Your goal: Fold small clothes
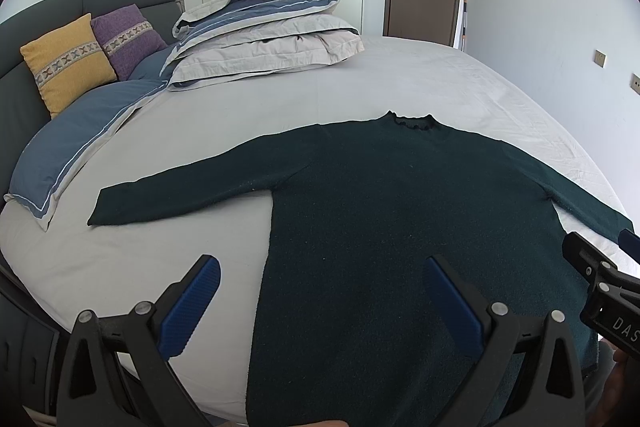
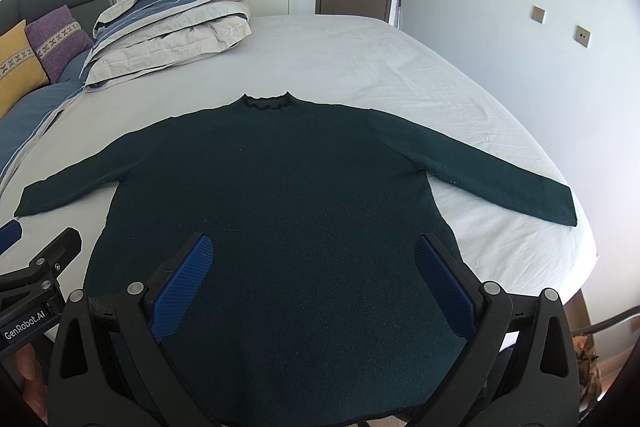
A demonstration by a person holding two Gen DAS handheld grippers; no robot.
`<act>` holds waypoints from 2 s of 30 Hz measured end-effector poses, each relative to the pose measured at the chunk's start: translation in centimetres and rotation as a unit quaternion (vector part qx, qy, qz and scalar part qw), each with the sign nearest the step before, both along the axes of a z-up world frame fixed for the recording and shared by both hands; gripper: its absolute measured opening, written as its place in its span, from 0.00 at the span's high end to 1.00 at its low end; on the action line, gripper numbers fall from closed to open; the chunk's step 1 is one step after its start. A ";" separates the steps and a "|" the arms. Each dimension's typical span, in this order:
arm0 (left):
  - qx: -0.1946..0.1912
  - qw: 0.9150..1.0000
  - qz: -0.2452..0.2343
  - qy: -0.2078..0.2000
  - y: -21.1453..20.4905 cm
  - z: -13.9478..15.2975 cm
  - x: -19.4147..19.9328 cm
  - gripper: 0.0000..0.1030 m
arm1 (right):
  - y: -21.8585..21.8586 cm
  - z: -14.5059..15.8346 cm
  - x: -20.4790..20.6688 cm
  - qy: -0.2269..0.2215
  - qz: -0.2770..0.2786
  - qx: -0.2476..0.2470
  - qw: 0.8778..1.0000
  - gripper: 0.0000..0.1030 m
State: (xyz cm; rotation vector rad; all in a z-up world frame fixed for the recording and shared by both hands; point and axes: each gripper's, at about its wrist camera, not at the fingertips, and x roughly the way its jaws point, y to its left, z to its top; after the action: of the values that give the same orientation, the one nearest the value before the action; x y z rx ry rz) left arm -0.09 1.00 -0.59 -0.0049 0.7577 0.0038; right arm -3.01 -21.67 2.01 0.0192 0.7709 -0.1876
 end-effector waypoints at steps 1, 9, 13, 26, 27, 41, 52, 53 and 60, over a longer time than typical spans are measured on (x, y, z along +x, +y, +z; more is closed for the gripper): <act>0.000 1.000 0.000 0.000 0.0 0.0 0.0 0.00 | 0.0 0.0 0.0 0.000 0.000 0.000 1.000 0.00; 0.000 1.000 0.001 -0.001 0.0 0.0 0.0 0.00 | 0.2 -0.3 0.0 0.001 0.001 -0.002 1.000 0.00; 0.000 1.000 0.000 0.000 0.0 0.0 0.0 0.00 | 0.4 -0.4 0.0 0.002 0.003 -0.003 1.000 0.00; -0.001 1.000 0.001 0.000 0.0 0.0 0.0 0.00 | 0.6 -0.4 0.1 0.005 0.004 -0.004 1.000 0.00; -0.001 1.000 0.001 -0.001 0.0 0.0 0.0 0.00 | 0.6 -0.4 0.1 0.005 0.005 -0.005 1.000 0.00; -0.002 1.000 0.004 -0.001 0.1 -0.2 -0.1 0.00 | 0.7 -0.5 0.2 0.006 0.004 -0.005 1.000 0.00; -0.015 1.000 -0.004 -0.008 0.0 -0.3 -0.2 0.00 | 0.1 -0.9 0.3 0.005 0.000 0.001 1.000 0.00; -0.019 1.000 -0.006 -0.010 0.0 -0.4 -0.2 0.00 | -0.3 -0.9 0.4 0.003 -0.003 0.007 1.000 0.00; -0.047 0.999 -0.017 0.017 0.0 -2.2 1.5 0.00 | -10.2 -1.1 1.7 -0.019 -0.063 0.105 0.992 0.00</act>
State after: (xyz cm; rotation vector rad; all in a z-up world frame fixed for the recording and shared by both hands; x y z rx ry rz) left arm 1.41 1.02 -2.80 -0.0813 0.7917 -0.0636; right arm -1.32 -31.92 0.93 0.2701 0.7495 -0.2243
